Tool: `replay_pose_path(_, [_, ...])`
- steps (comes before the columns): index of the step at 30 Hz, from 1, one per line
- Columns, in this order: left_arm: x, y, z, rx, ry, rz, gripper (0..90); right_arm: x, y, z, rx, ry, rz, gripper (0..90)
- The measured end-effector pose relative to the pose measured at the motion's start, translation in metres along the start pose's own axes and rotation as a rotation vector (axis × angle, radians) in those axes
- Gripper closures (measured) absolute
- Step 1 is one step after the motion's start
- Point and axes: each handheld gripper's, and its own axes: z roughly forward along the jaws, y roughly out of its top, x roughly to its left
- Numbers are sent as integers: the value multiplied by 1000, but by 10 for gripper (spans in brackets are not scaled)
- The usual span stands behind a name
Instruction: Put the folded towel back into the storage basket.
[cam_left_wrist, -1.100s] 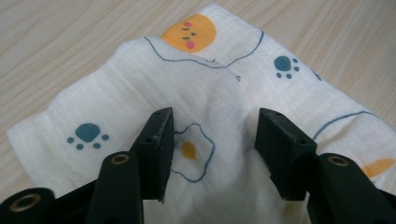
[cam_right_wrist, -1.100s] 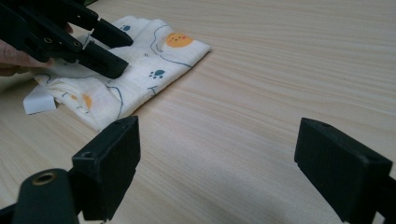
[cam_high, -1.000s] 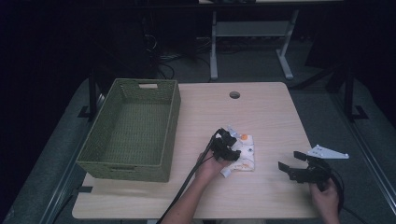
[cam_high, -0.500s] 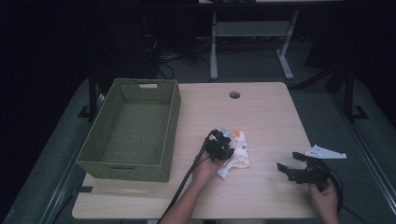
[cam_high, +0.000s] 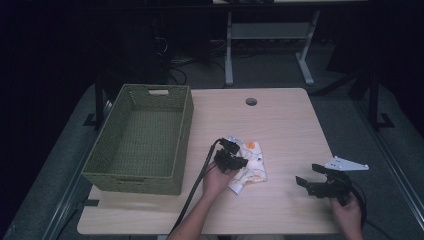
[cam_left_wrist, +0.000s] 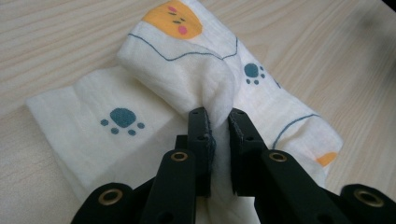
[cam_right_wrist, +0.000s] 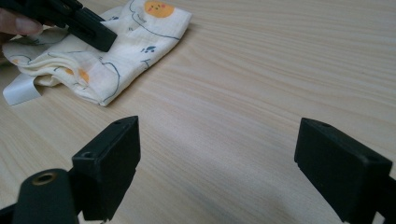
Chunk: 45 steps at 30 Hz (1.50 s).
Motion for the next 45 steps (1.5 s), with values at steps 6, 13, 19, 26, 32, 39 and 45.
replay_pose_path(6, [2,1,-3,-15,-21,-28,820,1,0,0,1,-6,-7,140])
replay_pose_path(13, [5,3,-11,-32,-54,-59,820,2,0,0,2,-7,-8,140])
replay_pose_path(19, [5,5,-23,-46,-86,-71,820,3,0,1,2,-8,-12,140])
replay_pose_path(26, [1,7,-32,-61,-110,-66,820,4,0,0,-12,-12,-5,140])
replay_pose_path(32, [-1,7,-36,-70,-122,-63,820,5,0,1,-9,-20,-7,140])
replay_pose_path(39, [-2,8,-40,-86,-147,-70,820,5,0,0,-22,-44,5,140])
replay_pose_path(45, [-3,8,-47,-98,-156,-62,819,8,1,2,-15,-44,1,140])
